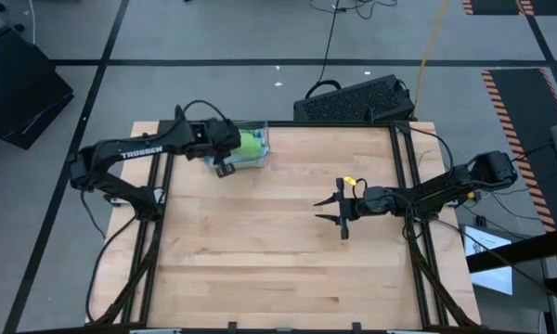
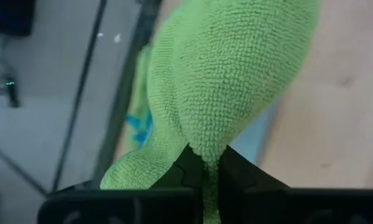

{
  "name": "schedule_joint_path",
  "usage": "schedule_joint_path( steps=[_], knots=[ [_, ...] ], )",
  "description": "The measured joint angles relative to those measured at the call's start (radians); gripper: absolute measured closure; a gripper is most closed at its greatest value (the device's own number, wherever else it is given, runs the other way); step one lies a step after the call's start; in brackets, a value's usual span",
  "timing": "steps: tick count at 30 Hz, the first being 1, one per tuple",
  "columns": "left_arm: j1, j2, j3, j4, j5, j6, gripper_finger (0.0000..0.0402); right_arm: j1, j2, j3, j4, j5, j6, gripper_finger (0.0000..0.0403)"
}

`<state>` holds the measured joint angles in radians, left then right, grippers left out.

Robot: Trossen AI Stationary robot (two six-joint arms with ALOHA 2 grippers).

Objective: Fold microfiber towels
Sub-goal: Put the green microfiber cloth into the bin

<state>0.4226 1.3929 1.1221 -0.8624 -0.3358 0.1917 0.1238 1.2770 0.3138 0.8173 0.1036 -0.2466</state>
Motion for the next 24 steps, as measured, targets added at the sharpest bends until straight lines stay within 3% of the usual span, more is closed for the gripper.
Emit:
schedule_joint_path(
  steps=[7,9,12,18,24],
  knots=[
    [0.055,0.019,-0.028,0.015,-0.196,0.127,0.0382,0.000,0.000,0.000,0.000,0.000,0.007,0.0271],
    [0.055,0.021,-0.055,0.036,-0.174,0.146,0.0388,0.000,0.000,0.000,0.000,0.000,0.008,0.0271],
    [0.052,0.021,-0.094,0.043,-0.064,0.162,0.0383,0.000,0.000,0.000,-0.001,0.000,0.007,0.0271],
    [0.053,0.021,-0.134,0.031,-0.041,0.066,0.0274,0.000,0.000,0.000,0.000,0.000,0.007,0.0271],
    [0.061,0.021,-0.075,-0.096,0.053,-0.019,0.0156,0.000,0.000,0.000,0.000,0.000,0.005,0.0271]
  ],
)
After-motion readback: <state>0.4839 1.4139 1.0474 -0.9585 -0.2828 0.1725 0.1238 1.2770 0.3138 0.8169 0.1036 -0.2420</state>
